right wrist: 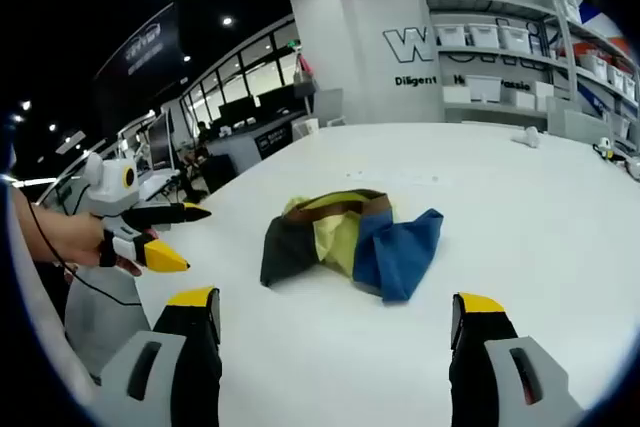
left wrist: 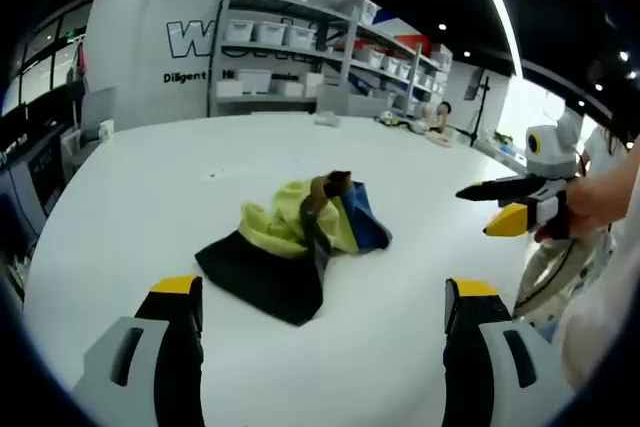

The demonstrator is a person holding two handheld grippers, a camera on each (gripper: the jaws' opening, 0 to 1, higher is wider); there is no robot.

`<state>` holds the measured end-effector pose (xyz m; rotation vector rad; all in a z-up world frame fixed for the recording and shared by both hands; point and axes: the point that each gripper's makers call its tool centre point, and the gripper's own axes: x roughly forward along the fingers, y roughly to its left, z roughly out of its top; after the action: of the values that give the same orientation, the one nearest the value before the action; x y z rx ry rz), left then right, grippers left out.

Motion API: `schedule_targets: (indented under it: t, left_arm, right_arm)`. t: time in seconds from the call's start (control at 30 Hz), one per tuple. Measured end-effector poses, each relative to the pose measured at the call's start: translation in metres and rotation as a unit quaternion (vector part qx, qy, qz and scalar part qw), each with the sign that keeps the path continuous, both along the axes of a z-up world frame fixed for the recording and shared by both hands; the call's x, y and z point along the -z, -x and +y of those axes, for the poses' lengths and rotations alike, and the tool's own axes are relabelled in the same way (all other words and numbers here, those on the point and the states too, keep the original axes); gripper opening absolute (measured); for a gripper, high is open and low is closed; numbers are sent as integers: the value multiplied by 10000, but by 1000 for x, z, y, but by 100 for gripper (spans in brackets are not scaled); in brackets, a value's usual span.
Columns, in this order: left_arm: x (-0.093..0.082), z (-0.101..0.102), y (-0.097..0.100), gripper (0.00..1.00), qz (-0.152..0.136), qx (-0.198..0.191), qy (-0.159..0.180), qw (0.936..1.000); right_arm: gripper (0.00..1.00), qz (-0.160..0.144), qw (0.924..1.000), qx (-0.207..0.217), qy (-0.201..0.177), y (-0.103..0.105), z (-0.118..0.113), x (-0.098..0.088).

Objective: Fold the garment on the visible template until the final outline fits inside the template.

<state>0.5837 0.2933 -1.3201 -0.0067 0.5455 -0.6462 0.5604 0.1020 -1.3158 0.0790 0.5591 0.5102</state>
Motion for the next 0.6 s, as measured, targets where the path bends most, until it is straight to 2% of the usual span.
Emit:
schedule_targets:
  t: [0.07, 0.2, 0.33, 0.4, 0.47, 0.6]
  left_arm:
    - [4, 0, 2, 99, 87, -64, -96, 9999]
    - [5, 1, 3, 99, 174, -224, -181, 9994]
    - [1, -1, 2, 99, 165, -348, -286, 9989]
    - [5, 0, 4, 99, 245, -393, -321, 9984]
    - [10, -1, 9, 99, 390, -382, -252, 9982]
    - [11, -2, 12, 99, 379, -232, -281, 9986]
  right_arm:
    - [95, 31, 9999, -96, 23, -1, 0, 3]
    - [96, 386, 9989, -227, -163, -1, -1, 13]
    - [96, 353, 9988, -329, -119, -2, -4, 15]
    - [97, 323, 9989, -341, -53, -2, -6, 16]
    - [97, 291, 9991, -304, -62, -3, -8, 13]
    - [97, 264, 9994, -194, -65, 2, -7, 10]
